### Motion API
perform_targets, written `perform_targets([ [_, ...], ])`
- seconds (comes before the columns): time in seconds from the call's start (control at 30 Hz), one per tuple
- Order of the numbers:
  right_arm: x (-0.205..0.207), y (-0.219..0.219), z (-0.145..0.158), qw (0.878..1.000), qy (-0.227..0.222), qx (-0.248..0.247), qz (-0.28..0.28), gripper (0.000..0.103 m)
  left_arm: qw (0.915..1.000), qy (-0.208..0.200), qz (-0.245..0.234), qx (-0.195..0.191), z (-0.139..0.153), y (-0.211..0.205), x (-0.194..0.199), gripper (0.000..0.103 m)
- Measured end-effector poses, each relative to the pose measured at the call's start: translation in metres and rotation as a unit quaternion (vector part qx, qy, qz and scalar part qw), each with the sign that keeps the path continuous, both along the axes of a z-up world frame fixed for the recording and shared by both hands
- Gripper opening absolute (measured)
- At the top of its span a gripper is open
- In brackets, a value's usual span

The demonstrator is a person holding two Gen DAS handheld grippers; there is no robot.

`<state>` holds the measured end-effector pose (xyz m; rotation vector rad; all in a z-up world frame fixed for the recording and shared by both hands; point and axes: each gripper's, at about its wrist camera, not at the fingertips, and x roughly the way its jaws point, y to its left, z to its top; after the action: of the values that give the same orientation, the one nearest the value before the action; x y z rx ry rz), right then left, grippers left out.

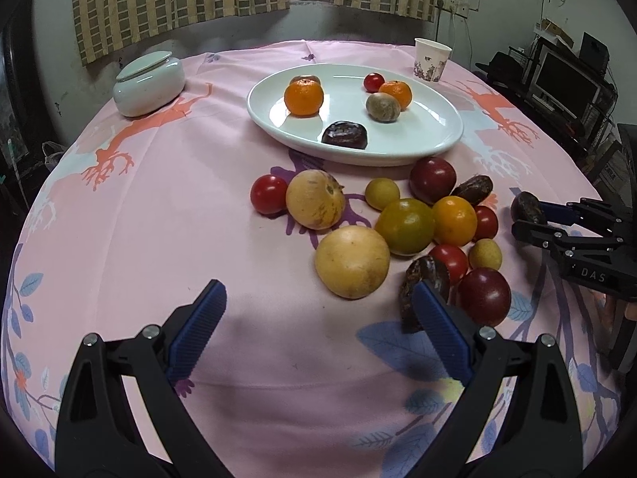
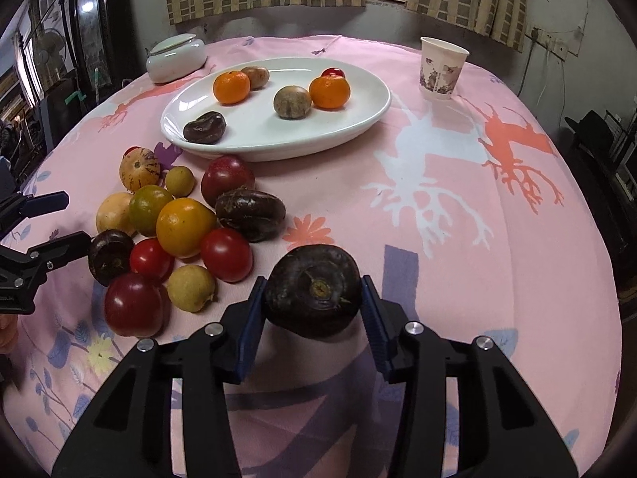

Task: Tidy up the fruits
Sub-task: 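Grasp the dark purple fruit with the right tool while the left tool grasps a dark brown date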

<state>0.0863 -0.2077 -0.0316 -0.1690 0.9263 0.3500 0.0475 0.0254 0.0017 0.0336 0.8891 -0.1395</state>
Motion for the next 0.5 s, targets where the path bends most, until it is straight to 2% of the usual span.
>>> perform_targets([
  [0.37, -0.015, -0.002, 0.014, 0.999, -0.018, 0.032, 0.019, 0.046, 0.9987, -0.007, -0.037, -0.035, 0.010, -0.014, -0.016, 0.096],
  [0.5, -0.015, -0.001, 0.014, 0.999, -0.013, 0.037, 0.021, 0.046, 0.9984, -0.007, -0.046, -0.033, 0.003, -0.024, -0.019, 0.096],
])
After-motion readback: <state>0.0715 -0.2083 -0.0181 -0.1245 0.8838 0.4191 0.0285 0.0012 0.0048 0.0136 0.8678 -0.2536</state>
